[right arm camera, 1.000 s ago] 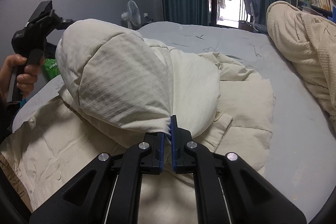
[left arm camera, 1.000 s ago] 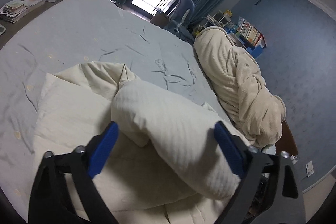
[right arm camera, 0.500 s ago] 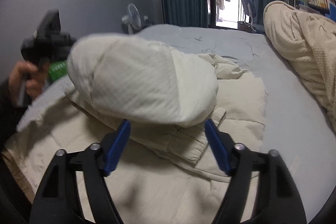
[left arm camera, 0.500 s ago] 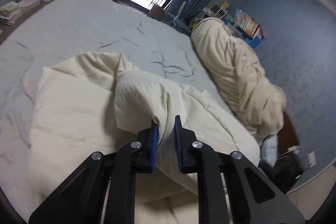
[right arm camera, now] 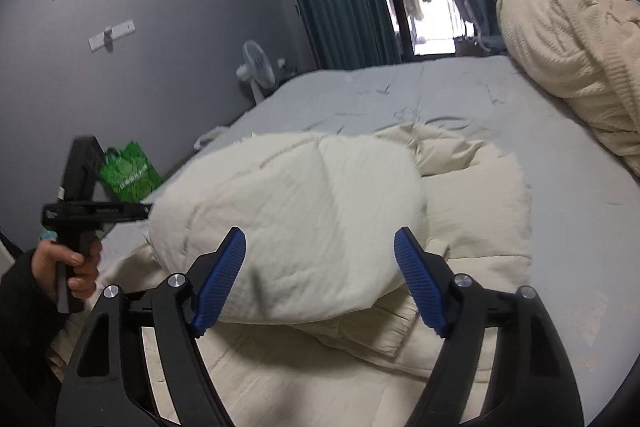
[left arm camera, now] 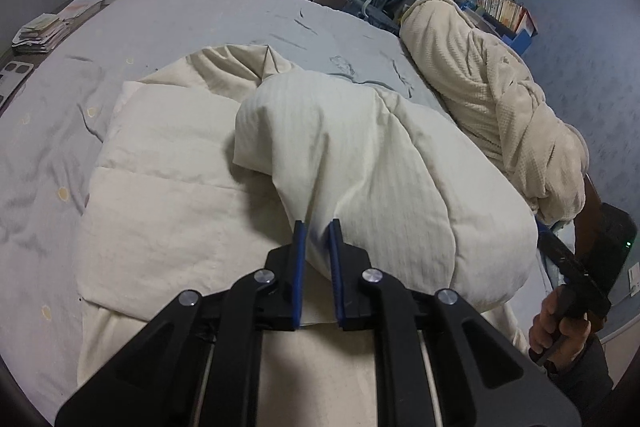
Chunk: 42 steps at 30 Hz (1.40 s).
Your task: Fold large clothes
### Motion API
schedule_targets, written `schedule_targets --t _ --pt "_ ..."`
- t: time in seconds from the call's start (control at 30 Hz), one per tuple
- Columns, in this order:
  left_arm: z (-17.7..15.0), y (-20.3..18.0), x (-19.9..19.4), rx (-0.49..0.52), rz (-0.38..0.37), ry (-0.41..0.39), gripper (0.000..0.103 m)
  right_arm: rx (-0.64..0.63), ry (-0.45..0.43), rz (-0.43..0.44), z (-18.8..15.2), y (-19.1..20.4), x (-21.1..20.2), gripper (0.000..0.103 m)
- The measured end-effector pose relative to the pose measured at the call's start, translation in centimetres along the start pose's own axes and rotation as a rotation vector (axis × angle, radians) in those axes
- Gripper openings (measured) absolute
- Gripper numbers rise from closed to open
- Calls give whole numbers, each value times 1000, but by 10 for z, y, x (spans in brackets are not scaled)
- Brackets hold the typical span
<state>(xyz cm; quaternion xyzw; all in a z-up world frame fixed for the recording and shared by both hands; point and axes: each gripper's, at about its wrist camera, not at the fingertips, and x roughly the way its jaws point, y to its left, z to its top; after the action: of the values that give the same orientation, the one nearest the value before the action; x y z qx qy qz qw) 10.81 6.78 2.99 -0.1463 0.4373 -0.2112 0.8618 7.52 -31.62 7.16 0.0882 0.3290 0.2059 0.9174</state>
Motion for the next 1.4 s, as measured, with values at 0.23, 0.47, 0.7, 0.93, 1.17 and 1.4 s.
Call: schedule_targets --t 0.23,0.47,0.7,0.93,1.17,1.4 --pt "8 -5 -29 35 27 -76 9 -46 81 -60 -6 4 17 74" --pt "22 -33 -56 113 -17 -194 31 -4 -65 8 16 6 -8 80" --pt "39 -83 -21 254 -10 -215 58 9 -69 45 36 6 22 81" --pt "31 -73 23 243 13 -100 58 28 -29 70 41 2 46 85" --pt "-13 -60 37 314 53 -34 59 -111 119 16 3 8 69 85" --pt "-33 -41 40 274 7 -3 59 -196 155 1 -14 12 68 85"
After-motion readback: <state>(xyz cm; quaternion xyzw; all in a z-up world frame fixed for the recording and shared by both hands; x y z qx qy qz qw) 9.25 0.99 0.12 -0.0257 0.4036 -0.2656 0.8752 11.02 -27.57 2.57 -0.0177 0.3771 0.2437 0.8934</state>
